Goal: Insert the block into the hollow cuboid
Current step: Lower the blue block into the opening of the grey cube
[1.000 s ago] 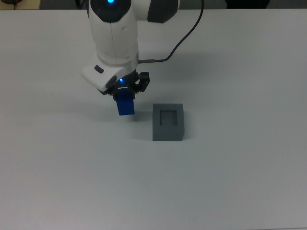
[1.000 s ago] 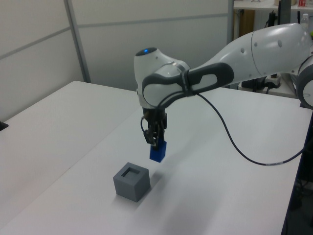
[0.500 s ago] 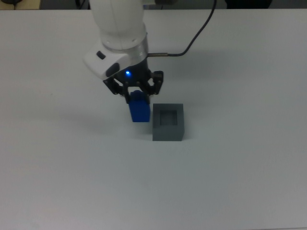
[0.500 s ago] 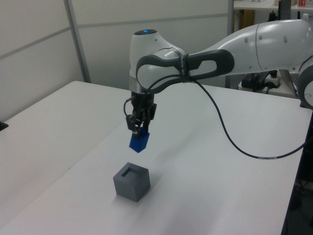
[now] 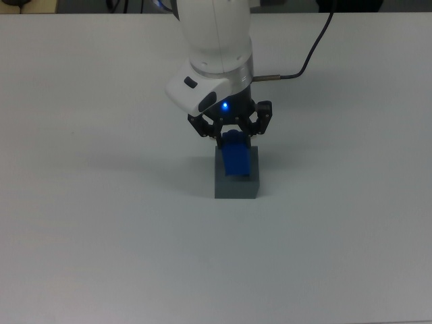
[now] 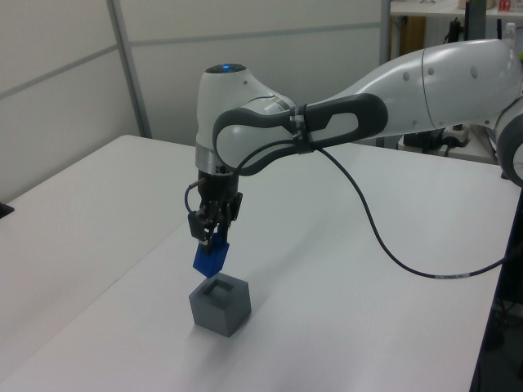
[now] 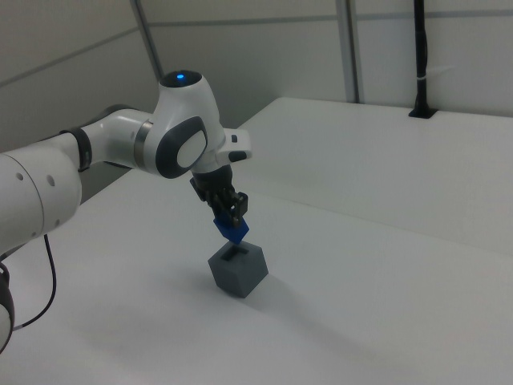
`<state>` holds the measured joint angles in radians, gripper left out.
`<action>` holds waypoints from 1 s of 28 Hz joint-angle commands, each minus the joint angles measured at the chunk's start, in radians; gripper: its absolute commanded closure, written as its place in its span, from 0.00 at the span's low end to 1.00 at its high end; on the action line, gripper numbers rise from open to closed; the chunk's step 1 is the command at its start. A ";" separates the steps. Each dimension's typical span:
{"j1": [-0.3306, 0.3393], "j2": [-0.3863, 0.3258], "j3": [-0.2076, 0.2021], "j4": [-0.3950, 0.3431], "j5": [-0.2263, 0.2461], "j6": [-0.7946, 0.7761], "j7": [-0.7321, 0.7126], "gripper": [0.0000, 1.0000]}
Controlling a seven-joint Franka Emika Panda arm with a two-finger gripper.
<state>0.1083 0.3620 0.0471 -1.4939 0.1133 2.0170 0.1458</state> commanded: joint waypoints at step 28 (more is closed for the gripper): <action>0.007 0.005 -0.004 -0.077 -0.041 -0.003 0.012 0.97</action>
<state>0.1095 0.3796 0.0509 -1.5523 0.0987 2.0166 0.1457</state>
